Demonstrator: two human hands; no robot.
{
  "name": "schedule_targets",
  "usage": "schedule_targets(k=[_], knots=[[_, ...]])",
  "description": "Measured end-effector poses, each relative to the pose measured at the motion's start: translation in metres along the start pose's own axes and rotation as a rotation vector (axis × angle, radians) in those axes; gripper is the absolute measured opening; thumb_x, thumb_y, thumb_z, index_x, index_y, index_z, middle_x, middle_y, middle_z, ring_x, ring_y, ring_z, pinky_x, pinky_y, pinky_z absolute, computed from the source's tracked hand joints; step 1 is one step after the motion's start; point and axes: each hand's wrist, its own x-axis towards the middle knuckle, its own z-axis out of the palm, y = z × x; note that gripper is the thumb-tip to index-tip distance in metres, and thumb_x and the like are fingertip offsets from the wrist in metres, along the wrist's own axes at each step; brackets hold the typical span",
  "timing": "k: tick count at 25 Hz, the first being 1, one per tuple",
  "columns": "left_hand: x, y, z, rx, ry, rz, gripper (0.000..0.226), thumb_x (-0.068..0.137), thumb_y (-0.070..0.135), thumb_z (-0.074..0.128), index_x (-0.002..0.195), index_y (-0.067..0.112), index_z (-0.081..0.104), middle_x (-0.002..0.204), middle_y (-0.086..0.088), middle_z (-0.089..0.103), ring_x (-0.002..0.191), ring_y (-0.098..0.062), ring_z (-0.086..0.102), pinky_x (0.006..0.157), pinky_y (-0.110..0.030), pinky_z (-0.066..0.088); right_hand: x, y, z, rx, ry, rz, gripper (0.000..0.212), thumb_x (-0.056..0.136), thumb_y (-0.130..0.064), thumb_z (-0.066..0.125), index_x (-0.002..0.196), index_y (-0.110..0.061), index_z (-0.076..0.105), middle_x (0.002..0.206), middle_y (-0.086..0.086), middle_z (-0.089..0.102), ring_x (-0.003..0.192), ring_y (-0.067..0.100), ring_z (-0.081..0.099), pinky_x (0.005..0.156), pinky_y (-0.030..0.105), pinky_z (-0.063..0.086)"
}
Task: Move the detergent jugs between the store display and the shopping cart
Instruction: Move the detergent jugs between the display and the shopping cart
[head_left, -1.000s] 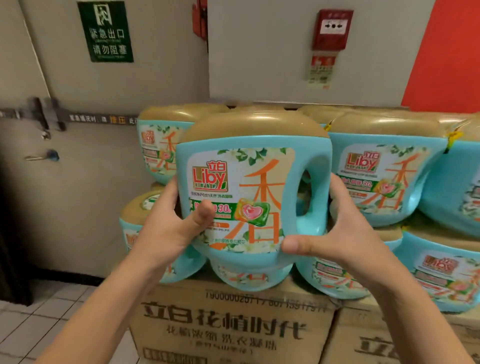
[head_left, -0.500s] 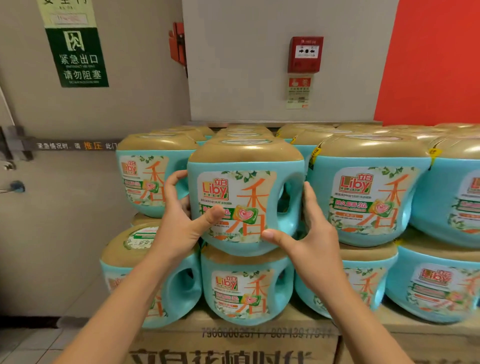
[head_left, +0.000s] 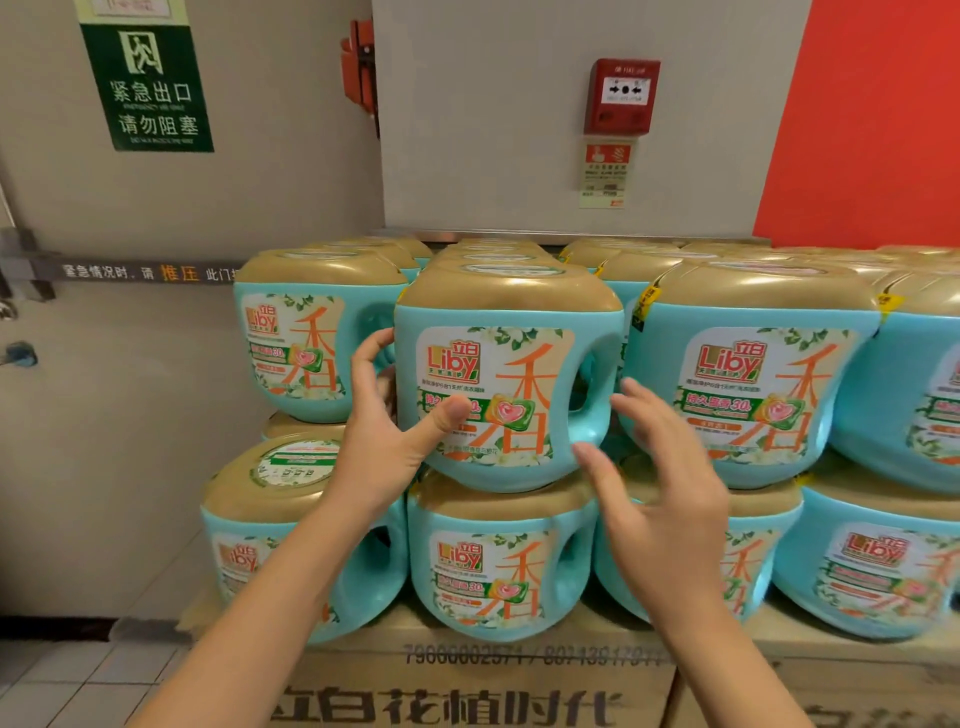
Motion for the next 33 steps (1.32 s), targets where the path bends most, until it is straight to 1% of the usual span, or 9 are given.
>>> schedule_targets(k=[2,4,8,12,16,20,23,28,33], knots=[[-0.008,0.0,0.0,0.122,0.074,0.026,0.098,0.044,0.081,0.075,0.129,0.06,0.03,0.131,0.019,0.054,0.119,-0.008,0.057,0.097,-0.036,0.052,-0.002,0.014,-0.019,-0.081,0.196,0.008,0.049,0.082,-0.021,0.073,0.123,-0.001,0.055,0.127,0.01,0.055,0.119,0.031,0.053,0.097,0.053,0.046],[-0.018,-0.002,0.003,0.196,0.103,0.032,0.107,0.044,0.08,0.076,0.135,0.058,0.026,0.135,0.021,0.048,0.123,-0.007,0.052,0.097,-0.032,0.049,0.0,0.028,-0.037,-0.11,0.286,0.19,0.065,0.079,-0.032,0.076,0.13,-0.003,0.046,0.131,0.016,0.046,0.124,0.031,0.044,0.102,0.055,0.04],[-0.03,-0.008,0.016,0.233,0.108,0.033,0.125,0.039,0.07,0.083,0.143,0.055,0.015,0.146,0.02,0.039,0.133,-0.005,0.042,0.106,-0.036,0.042,0.011,0.047,-0.055,0.032,0.104,0.517,0.098,0.064,-0.049,0.079,0.144,-0.02,0.028,0.145,0.004,0.039,0.134,0.016,0.038,0.111,0.046,0.037],[-0.026,-0.011,0.018,0.143,0.072,0.003,0.124,0.038,0.061,0.086,0.141,0.058,0.019,0.141,0.028,0.043,0.132,-0.001,0.044,0.109,-0.044,0.042,0.024,0.061,-0.058,0.069,0.025,0.53,0.11,0.056,-0.045,0.087,0.146,-0.026,0.025,0.141,-0.002,0.047,0.128,0.017,0.047,0.106,0.043,0.043],[-0.026,-0.011,0.017,0.114,0.076,-0.006,0.121,0.035,0.066,0.087,0.135,0.068,0.019,0.139,0.032,0.044,0.132,-0.001,0.045,0.109,-0.044,0.043,0.031,0.069,-0.064,0.04,0.011,0.486,0.096,0.052,-0.045,0.087,0.134,-0.026,0.041,0.126,-0.008,0.058,0.111,0.01,0.057,0.086,0.023,0.045],[-0.026,-0.011,0.017,0.116,0.074,-0.003,0.122,0.036,0.066,0.086,0.137,0.066,0.019,0.134,0.039,0.041,0.132,0.0,0.044,0.109,-0.044,0.042,0.031,0.071,-0.067,0.068,-0.005,0.486,0.095,0.055,-0.042,0.087,0.136,-0.027,0.04,0.128,-0.01,0.058,0.111,0.007,0.056,0.081,0.014,0.04],[-0.028,-0.011,0.019,0.131,0.078,-0.01,0.127,0.038,0.065,0.086,0.143,0.057,0.016,0.142,0.028,0.042,0.132,0.0,0.043,0.11,-0.043,0.041,0.03,0.069,-0.067,0.086,-0.017,0.506,0.1,0.052,-0.052,0.083,0.138,-0.029,0.037,0.13,-0.01,0.057,0.115,0.009,0.055,0.087,0.021,0.043],[-0.035,-0.007,0.023,0.194,0.134,-0.016,0.125,0.043,0.067,0.081,0.148,0.048,0.016,0.15,0.017,0.037,0.136,-0.007,0.038,0.111,-0.044,0.038,0.027,0.065,-0.066,0.019,-0.047,0.531,0.112,0.049,-0.066,0.075,0.144,-0.026,0.03,0.138,-0.001,0.051,0.13,0.021,0.046,0.105,0.05,0.042],[-0.039,-0.005,0.028,0.215,0.166,-0.017,0.121,0.047,0.061,0.08,0.149,0.044,0.016,0.15,0.015,0.036,0.137,-0.009,0.038,0.111,-0.041,0.038,0.023,0.056,-0.057,-0.08,0.004,0.514,0.117,0.051,-0.07,0.07,0.148,-0.02,0.025,0.142,0.005,0.045,0.135,0.024,0.035,0.108,0.052,0.037]])
